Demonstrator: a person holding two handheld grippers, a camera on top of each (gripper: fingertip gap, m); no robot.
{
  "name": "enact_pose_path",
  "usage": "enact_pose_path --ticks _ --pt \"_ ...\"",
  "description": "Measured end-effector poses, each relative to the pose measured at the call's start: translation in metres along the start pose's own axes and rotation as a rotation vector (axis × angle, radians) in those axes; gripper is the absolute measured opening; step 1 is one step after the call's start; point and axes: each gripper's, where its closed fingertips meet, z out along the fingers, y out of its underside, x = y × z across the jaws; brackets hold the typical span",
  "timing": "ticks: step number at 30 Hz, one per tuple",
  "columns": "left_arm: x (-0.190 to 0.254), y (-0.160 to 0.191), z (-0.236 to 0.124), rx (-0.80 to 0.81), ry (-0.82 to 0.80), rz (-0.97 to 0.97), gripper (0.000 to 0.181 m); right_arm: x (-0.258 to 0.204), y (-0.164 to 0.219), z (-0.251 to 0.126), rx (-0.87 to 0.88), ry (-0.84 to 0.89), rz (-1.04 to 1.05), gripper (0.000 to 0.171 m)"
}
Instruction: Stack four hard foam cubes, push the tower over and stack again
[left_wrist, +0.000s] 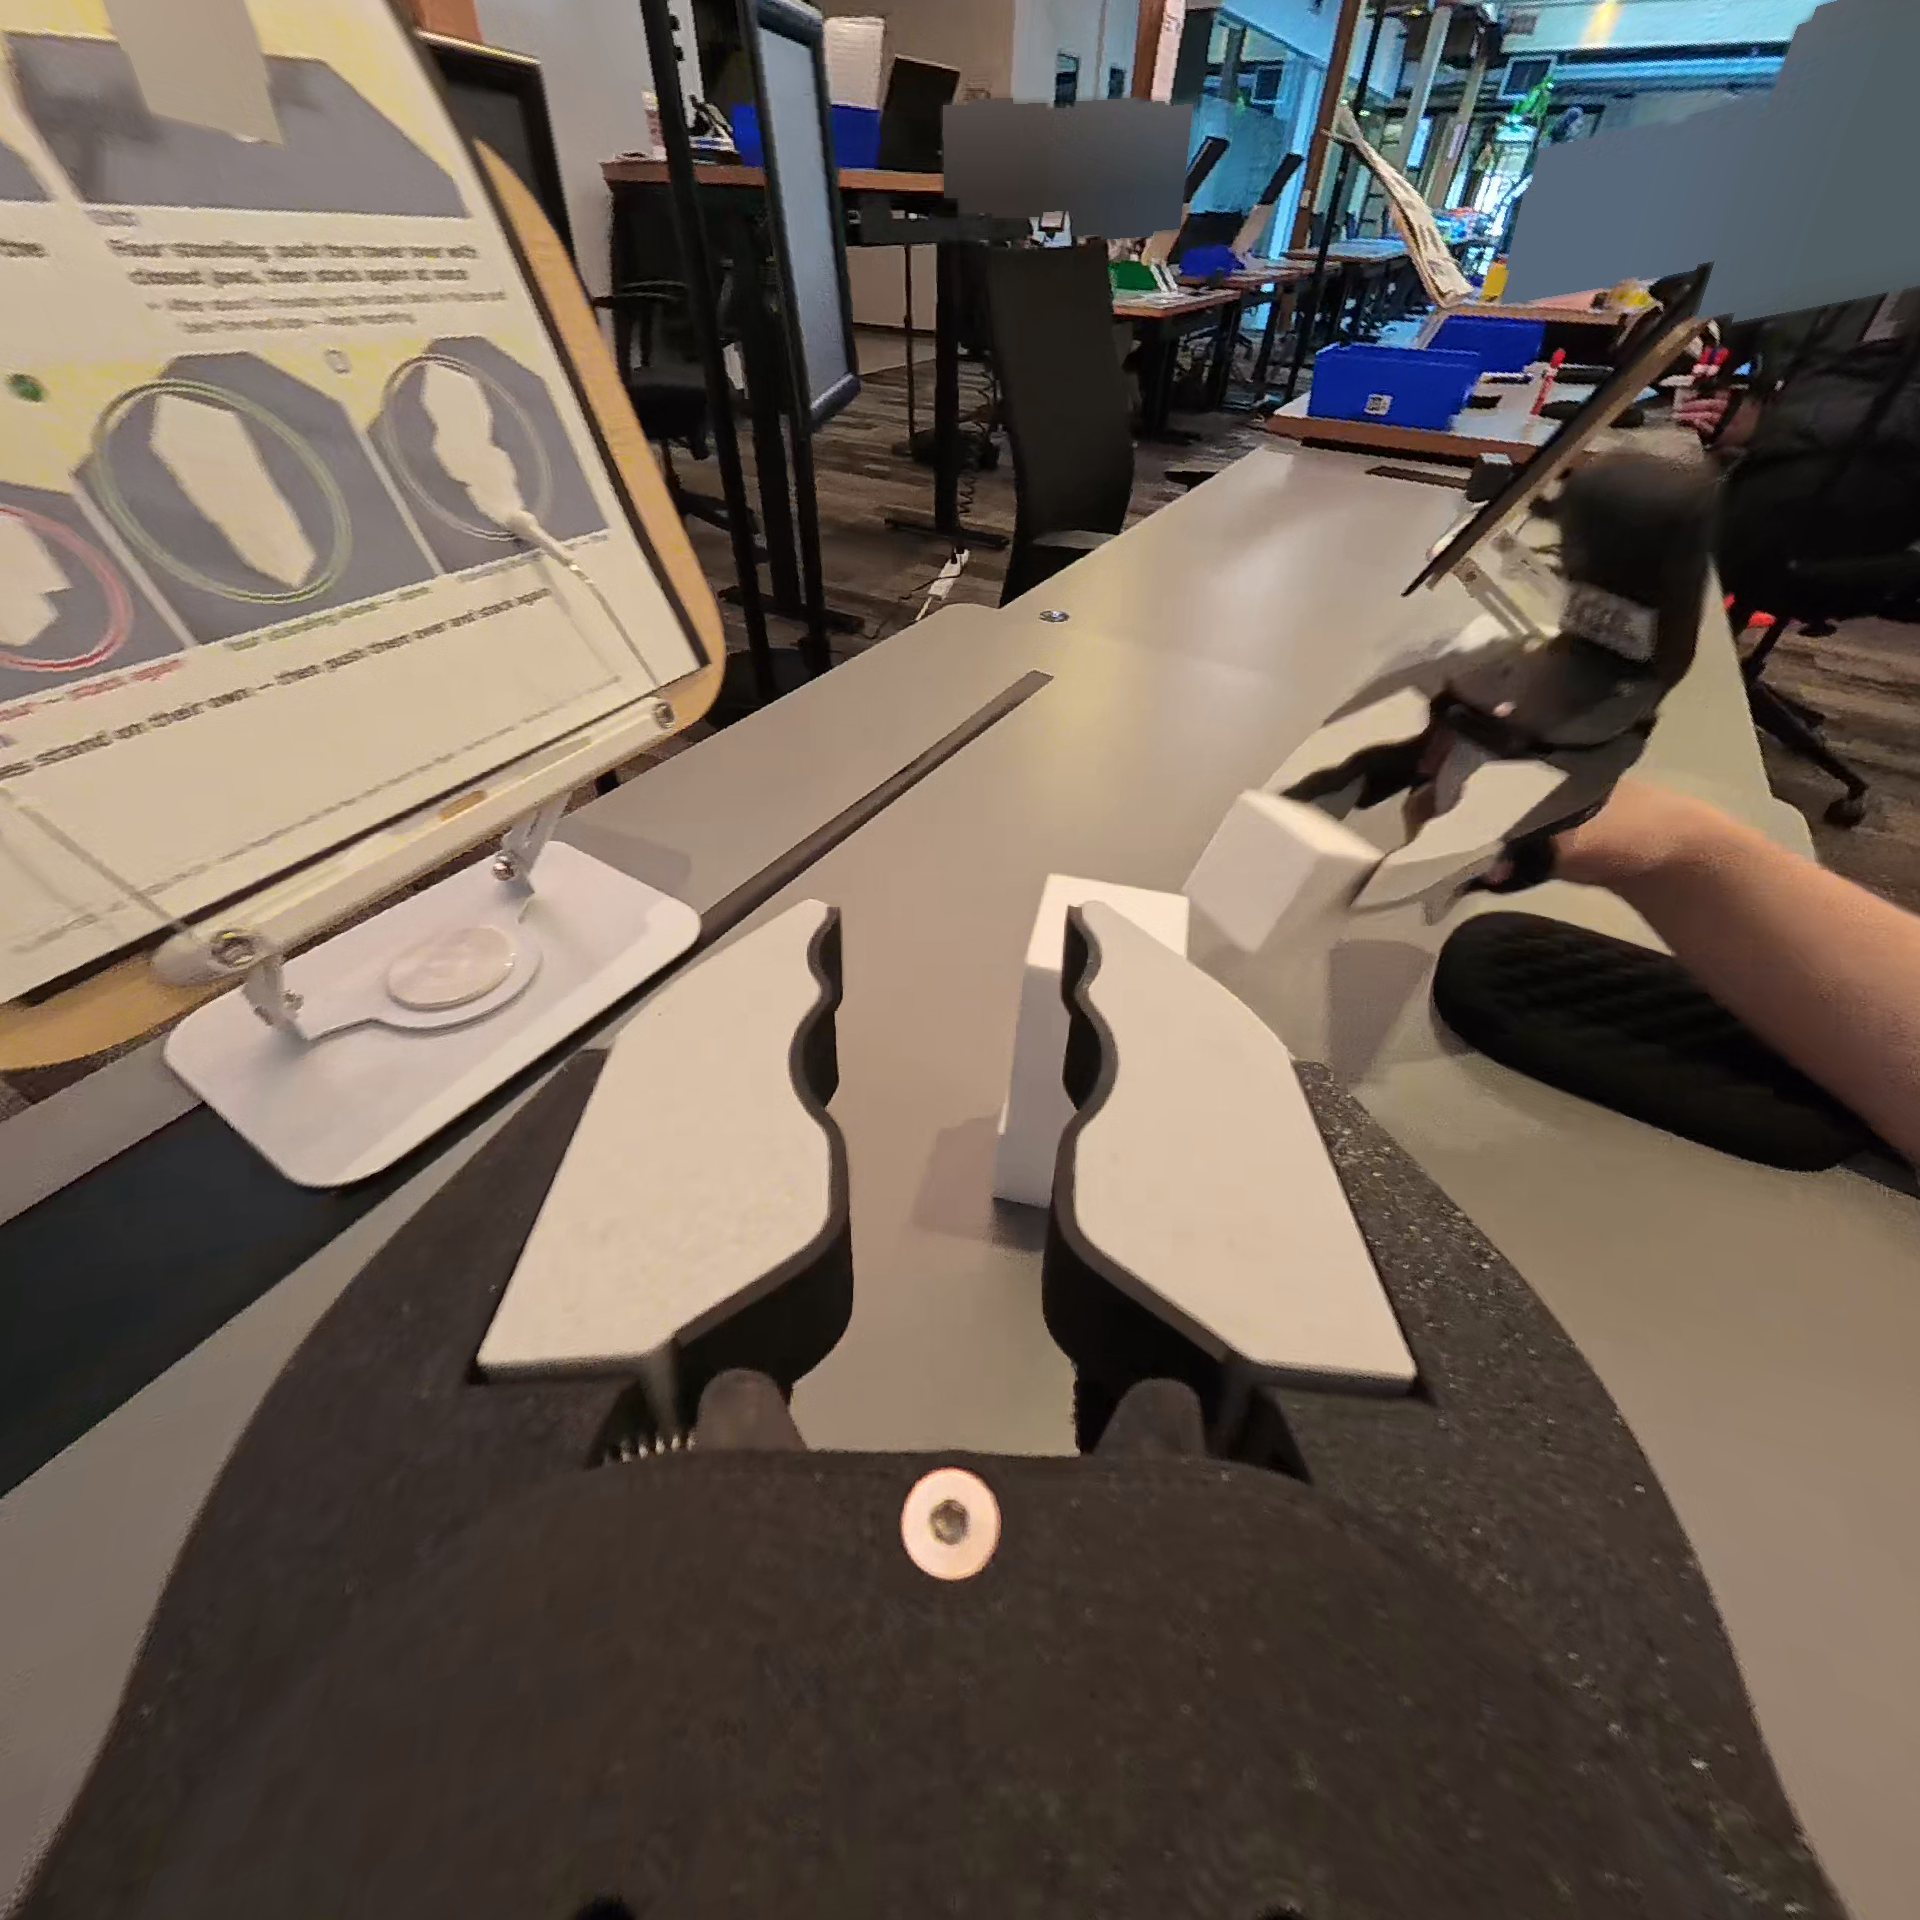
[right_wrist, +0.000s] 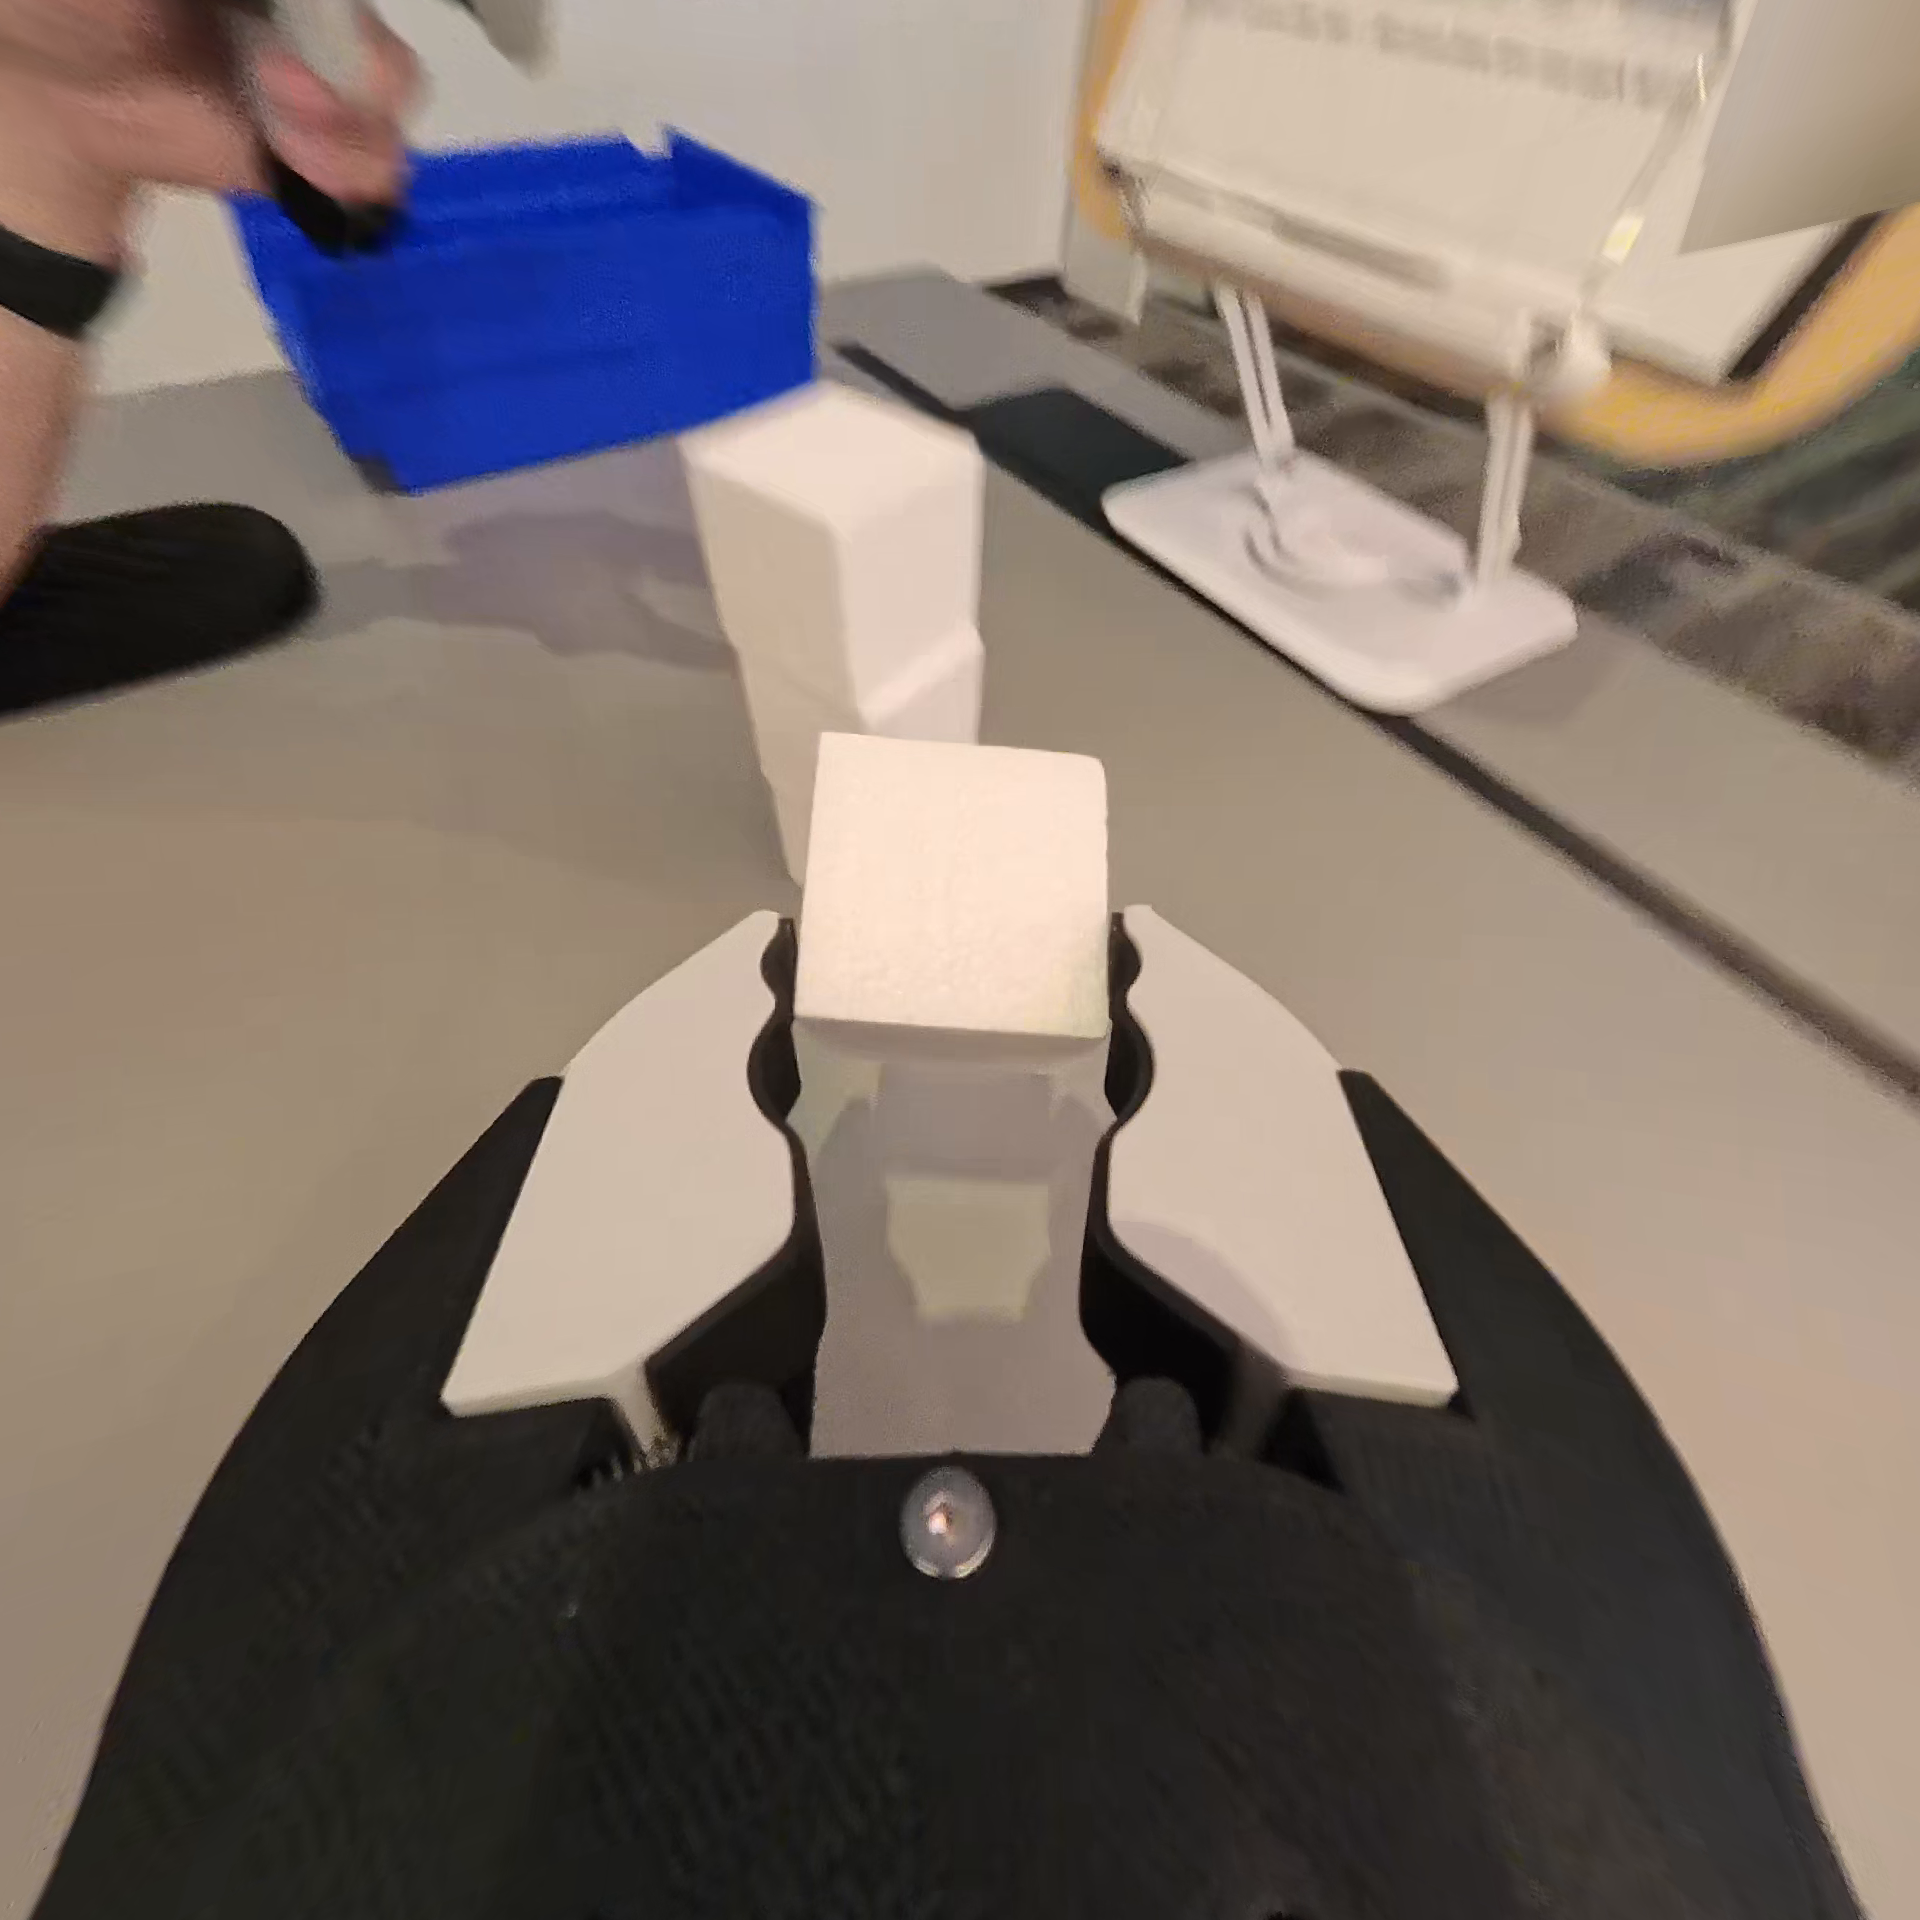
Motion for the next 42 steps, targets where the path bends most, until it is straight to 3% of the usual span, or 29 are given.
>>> enact_pose_path --ticks 5,10,18,42 --pt "-0.011 -0.006 -0.017 0.055 0.019 -0.071 0.04 -0.034 -0.087 0.016 0.008 -0.227 -0.241 0.058" --pt "-0.016 0.005 -0.021 0.023 0.029 -0.098 0.04 -0.04 -0.116 0.05 -0.19 -0.463 -0.309 0.058" --pt "-0.012 0.011 -0.012 -0.015 0.069 -0.107 0.042 -0.04 -0.104 0.071 -0.374 -0.616 -0.439 0.058" --pt "-0.012 0.021 -0.001 -0.047 0.102 -0.144 0.04 -0.026 -0.084 0.084 -0.36 -0.691 -0.42 0.062"
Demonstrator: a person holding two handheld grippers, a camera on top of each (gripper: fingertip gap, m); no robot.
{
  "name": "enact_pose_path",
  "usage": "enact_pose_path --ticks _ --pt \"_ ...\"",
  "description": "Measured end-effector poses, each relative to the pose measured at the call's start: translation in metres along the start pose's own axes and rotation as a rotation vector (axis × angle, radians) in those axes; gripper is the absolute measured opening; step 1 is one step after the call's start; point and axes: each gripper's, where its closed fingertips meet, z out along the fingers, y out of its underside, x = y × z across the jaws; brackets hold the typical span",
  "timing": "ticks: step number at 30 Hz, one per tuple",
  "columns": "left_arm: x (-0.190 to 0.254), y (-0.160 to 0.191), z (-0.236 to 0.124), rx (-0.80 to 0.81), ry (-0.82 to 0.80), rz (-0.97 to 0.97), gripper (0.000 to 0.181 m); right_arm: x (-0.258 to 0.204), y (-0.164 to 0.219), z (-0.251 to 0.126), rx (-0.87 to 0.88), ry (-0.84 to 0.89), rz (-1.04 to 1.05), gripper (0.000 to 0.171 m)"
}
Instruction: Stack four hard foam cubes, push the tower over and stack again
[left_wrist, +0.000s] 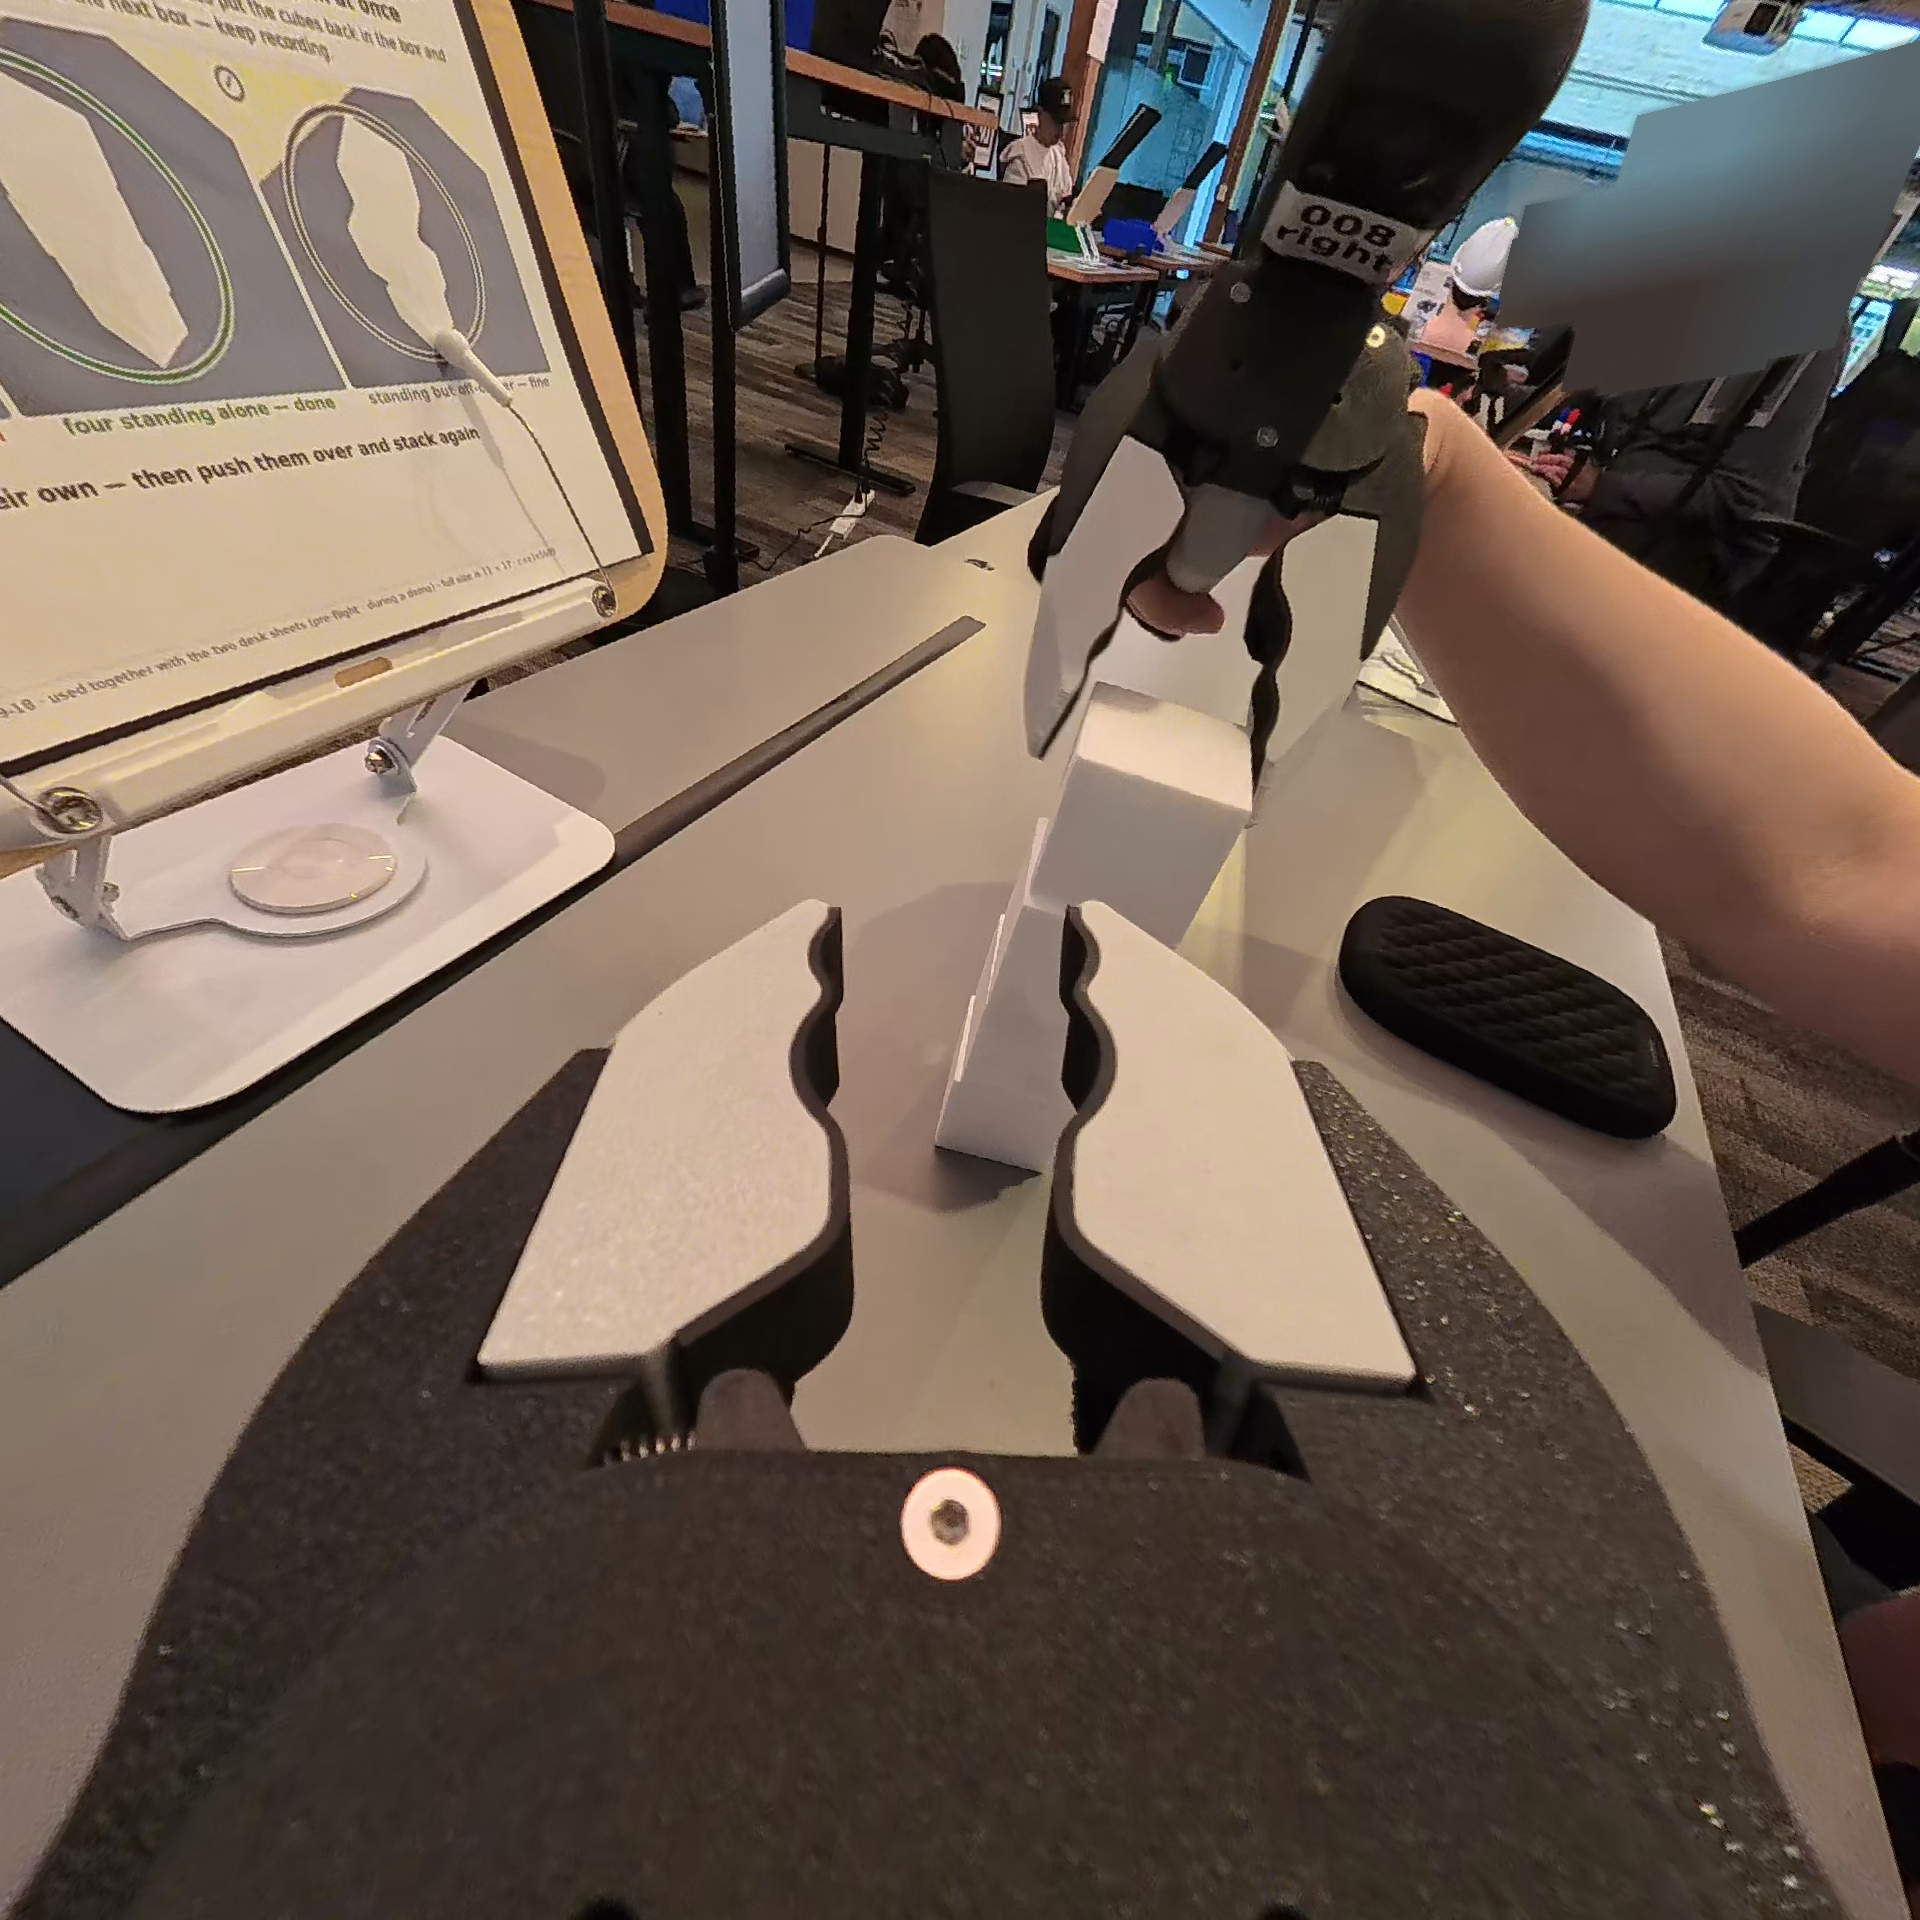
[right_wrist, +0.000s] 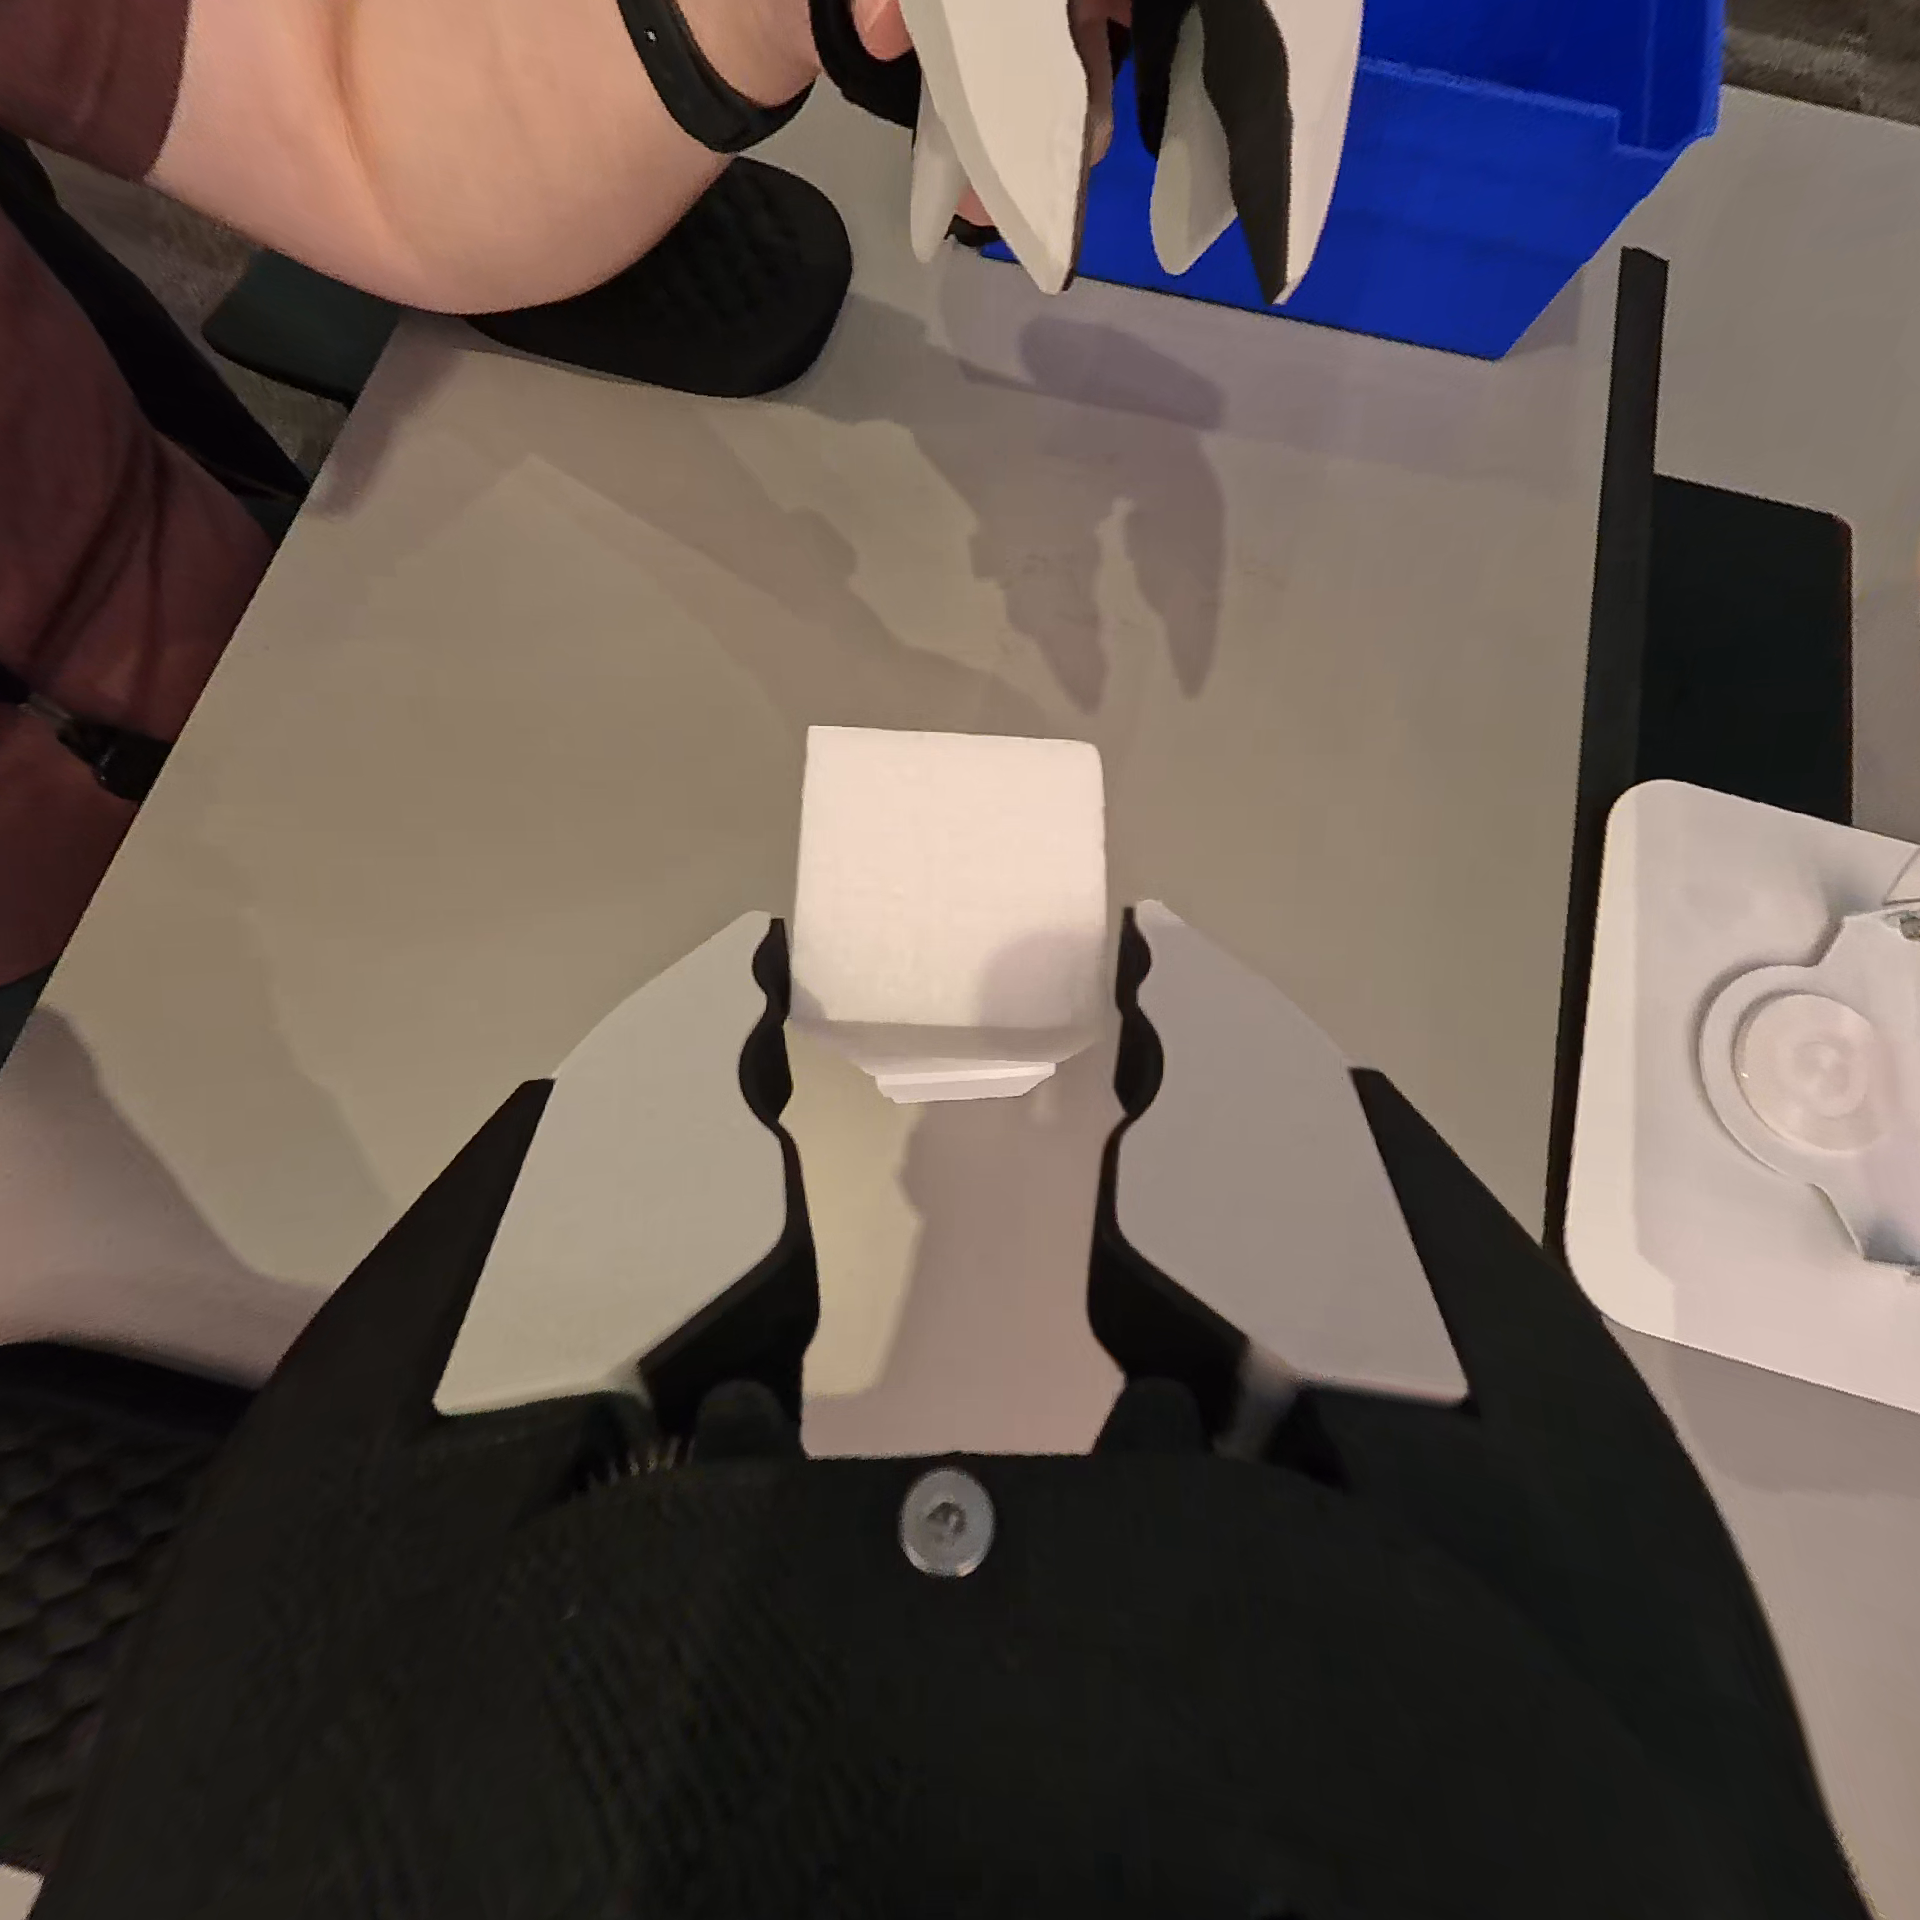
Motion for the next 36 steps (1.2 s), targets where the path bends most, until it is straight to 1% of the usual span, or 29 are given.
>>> enact_pose_path --ticks 2,4,6,8,10,11,12,14,15,16,18,19,22,25,27,30,33,36 --pt "0.001 0.0 0.0 0.001 0.009 -0.006 0.04 0.0 -0.001 -0.003 0.028 0.02 0.009 0.066" --pt "0.001 -0.001 -0.001 0.005 0.011 -0.007 0.04 -0.007 -0.008 -0.011 0.101 0.047 0.003 0.073" --pt "0.0 -0.004 -0.004 0.007 0.004 -0.002 0.04 -0.019 -0.018 -0.025 0.23 0.103 -0.018 0.08" --pt "-0.003 -0.008 -0.01 0.016 -0.017 0.011 0.04 -0.033 -0.019 -0.043 0.386 0.18 0.001 0.081" --pt "-0.006 -0.014 -0.019 0.032 -0.043 0.026 0.04 -0.043 0.004 -0.055 0.5 0.235 0.073 0.08" --pt "-0.008 -0.016 -0.023 0.037 -0.056 0.033 0.04 -0.043 0.027 -0.056 0.517 0.262 0.145 0.078" --pt "-0.011 -0.018 -0.028 0.038 -0.075 0.042 0.04 -0.039 0.056 -0.053 0.492 0.289 0.258 0.068" --pt "-0.022 -0.02 -0.038 0.028 -0.146 0.072 0.04 -0.034 0.121 -0.038 0.355 0.298 0.566 0.039" --pt "-0.028 -0.019 -0.044 0.016 -0.189 0.09 0.04 -0.039 0.146 -0.03 0.287 0.27 0.706 0.006" --pt "-0.035 -0.018 -0.049 0.001 -0.231 0.106 0.04 -0.045 0.163 -0.024 0.254 0.235 0.821 0.001" --pt "-0.043 -0.018 -0.057 -0.009 -0.288 0.121 0.039 -0.058 0.178 -0.016 0.234 0.172 0.996 0.001" --pt "-0.046 -0.018 -0.061 -0.005 -0.301 0.116 0.039 -0.059 0.188 -0.015 0.194 0.194 1.067 0.001" --pt "-0.051 -0.02 -0.069 0.008 -0.326 0.097 0.038 -0.051 0.219 -0.021 0.028 0.403 1.247 0.0" --pt "-0.06 -0.018 -0.079 -0.015 -0.391 0.114 0.038 -0.05 0.23 -0.022 -0.12 0.524 1.383 0.0" --pt "-0.062 -0.018 -0.085 -0.019 -0.409 0.119 0.037 -0.05 0.227 -0.016 -0.2 0.557 1.418 0.001" --pt "-0.058 -0.022 -0.087 0.01 -0.368 0.09 0.036 -0.041 0.211 -0.004 -0.258 0.578 1.433 0.001" --pt "-0.054 -0.022 -0.088 0.023 -0.326 0.066 0.036 -0.024 0.186 0.015 -0.276 0.571 1.391 0.001" --pt "-0.055 -0.02 -0.091 0.012 -0.32 0.069 0.036 -0.008 0.156 0.038 -0.316 0.544 1.323 0.001"
